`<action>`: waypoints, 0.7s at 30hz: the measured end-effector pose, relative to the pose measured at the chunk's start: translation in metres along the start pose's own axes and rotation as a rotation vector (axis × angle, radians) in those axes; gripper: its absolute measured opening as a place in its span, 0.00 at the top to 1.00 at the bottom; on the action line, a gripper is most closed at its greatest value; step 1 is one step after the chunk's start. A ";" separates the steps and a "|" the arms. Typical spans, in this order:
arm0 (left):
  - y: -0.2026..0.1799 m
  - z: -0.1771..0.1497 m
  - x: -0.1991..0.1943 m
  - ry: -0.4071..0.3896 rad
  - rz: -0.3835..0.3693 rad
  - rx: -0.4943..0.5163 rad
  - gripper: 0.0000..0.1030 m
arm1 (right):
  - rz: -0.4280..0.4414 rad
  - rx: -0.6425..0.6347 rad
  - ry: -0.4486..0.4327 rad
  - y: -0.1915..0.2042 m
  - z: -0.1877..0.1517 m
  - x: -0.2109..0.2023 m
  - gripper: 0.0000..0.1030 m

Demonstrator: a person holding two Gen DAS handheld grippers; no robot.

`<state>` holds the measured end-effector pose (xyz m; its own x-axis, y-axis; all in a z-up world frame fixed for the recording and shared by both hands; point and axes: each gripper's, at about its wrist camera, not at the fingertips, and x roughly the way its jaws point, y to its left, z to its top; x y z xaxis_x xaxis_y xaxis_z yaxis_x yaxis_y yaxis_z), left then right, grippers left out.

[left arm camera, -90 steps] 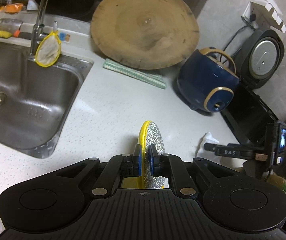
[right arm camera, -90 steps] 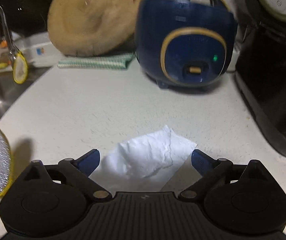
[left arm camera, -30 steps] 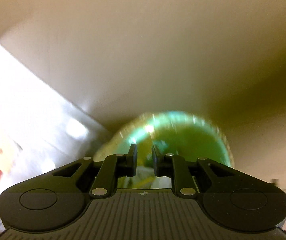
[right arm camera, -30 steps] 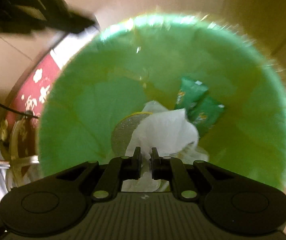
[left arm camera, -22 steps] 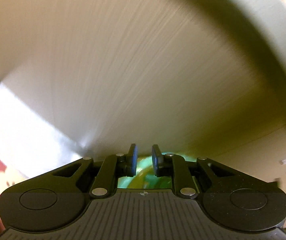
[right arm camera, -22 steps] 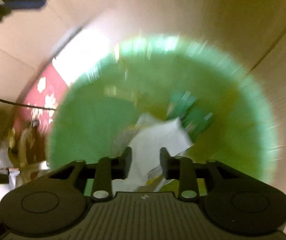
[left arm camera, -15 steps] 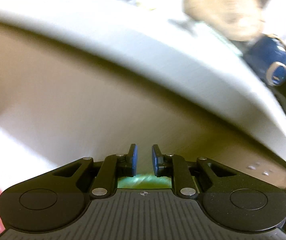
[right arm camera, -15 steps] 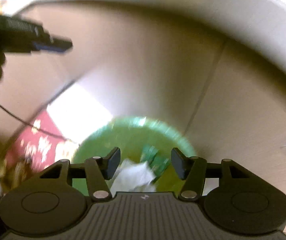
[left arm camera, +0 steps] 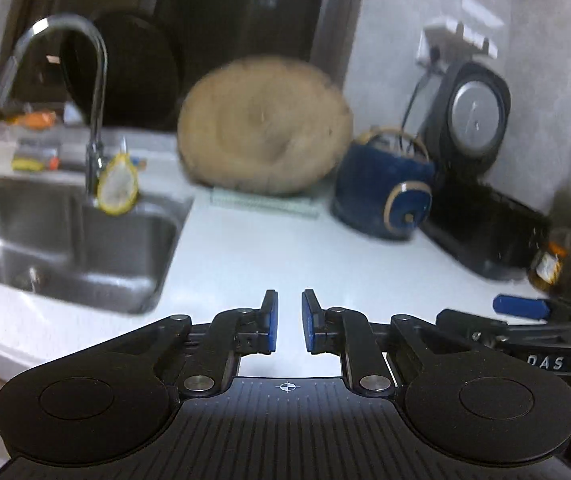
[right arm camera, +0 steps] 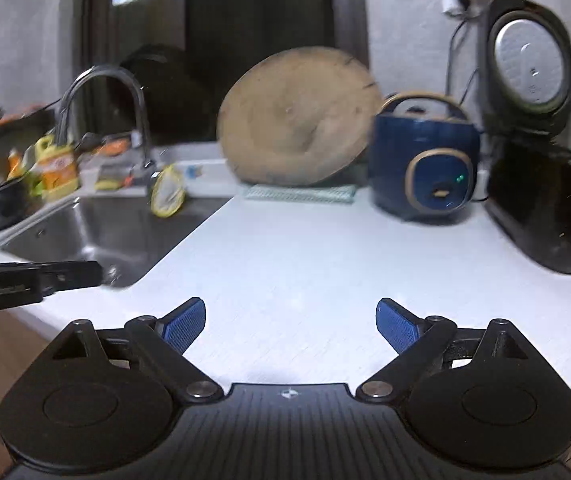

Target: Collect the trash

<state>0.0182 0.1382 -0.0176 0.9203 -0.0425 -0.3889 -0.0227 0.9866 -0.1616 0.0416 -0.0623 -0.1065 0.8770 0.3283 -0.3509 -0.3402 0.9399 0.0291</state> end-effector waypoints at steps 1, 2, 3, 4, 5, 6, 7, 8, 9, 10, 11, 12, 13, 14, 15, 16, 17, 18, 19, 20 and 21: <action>-0.011 0.002 0.002 -0.013 0.030 0.030 0.84 | -0.001 0.004 -0.018 -0.001 0.001 -0.002 0.10; -0.019 0.001 0.005 -0.016 0.063 0.062 0.84 | 0.000 0.003 -0.035 -0.004 0.002 -0.003 0.10; -0.030 0.000 0.006 -0.019 0.110 0.087 0.84 | -0.003 -0.009 -0.051 -0.005 0.001 -0.005 0.10; -0.035 -0.002 0.004 -0.021 0.141 0.094 0.84 | -0.017 -0.018 -0.057 -0.006 0.001 -0.005 0.10; -0.042 -0.004 0.004 -0.020 0.152 0.100 0.84 | -0.034 -0.025 -0.059 -0.006 0.000 -0.006 0.10; -0.047 -0.006 0.004 -0.015 0.138 0.109 0.84 | -0.047 -0.032 -0.058 -0.007 -0.002 -0.006 0.10; -0.051 -0.008 0.003 -0.011 0.128 0.112 0.84 | -0.051 -0.039 -0.055 -0.009 -0.004 -0.007 0.10; -0.055 -0.010 0.003 -0.003 0.123 0.108 0.84 | -0.049 -0.039 -0.051 -0.013 -0.002 -0.007 0.10; -0.056 -0.011 0.002 0.005 0.120 0.101 0.84 | -0.047 -0.034 -0.044 -0.016 -0.004 -0.007 0.10; -0.055 -0.016 -0.003 0.014 0.116 0.097 0.84 | -0.044 -0.030 -0.037 -0.016 -0.005 -0.011 0.10; -0.056 -0.017 -0.005 0.020 0.114 0.094 0.84 | -0.039 -0.027 -0.029 -0.017 -0.006 -0.014 0.10; -0.058 -0.018 -0.007 0.022 0.113 0.093 0.84 | -0.036 -0.026 -0.024 -0.018 -0.007 -0.015 0.10; -0.058 -0.021 -0.013 0.021 0.113 0.094 0.84 | -0.036 -0.026 -0.022 -0.018 -0.008 -0.016 0.10; -0.059 -0.023 -0.016 0.021 0.113 0.094 0.84 | -0.035 -0.026 -0.019 -0.020 -0.009 -0.017 0.10; -0.060 -0.024 -0.018 0.023 0.112 0.095 0.84 | -0.033 -0.026 -0.015 -0.021 -0.009 -0.017 0.10; -0.061 -0.025 -0.018 0.027 0.111 0.095 0.84 | -0.033 -0.026 -0.011 -0.021 -0.010 -0.017 0.10; -0.061 -0.026 -0.019 0.031 0.111 0.093 0.84 | -0.034 -0.026 -0.006 -0.022 -0.011 -0.017 0.10; -0.062 -0.026 -0.020 0.036 0.111 0.090 0.84 | -0.034 -0.025 -0.001 -0.022 -0.012 -0.018 0.10; -0.062 -0.028 -0.021 0.042 0.111 0.088 0.84 | -0.033 -0.023 0.004 -0.022 -0.013 -0.018 0.10; -0.062 -0.028 -0.022 0.048 0.113 0.085 0.84 | -0.032 -0.021 0.010 -0.022 -0.014 -0.018 0.10; -0.062 -0.028 -0.023 0.050 0.114 0.081 0.84 | -0.032 -0.021 0.016 -0.022 -0.014 -0.018 0.10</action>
<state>-0.0124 0.0738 -0.0243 0.8927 0.0644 -0.4459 -0.0924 0.9949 -0.0412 0.0286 -0.0902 -0.1142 0.8823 0.2960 -0.3660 -0.3188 0.9478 -0.0019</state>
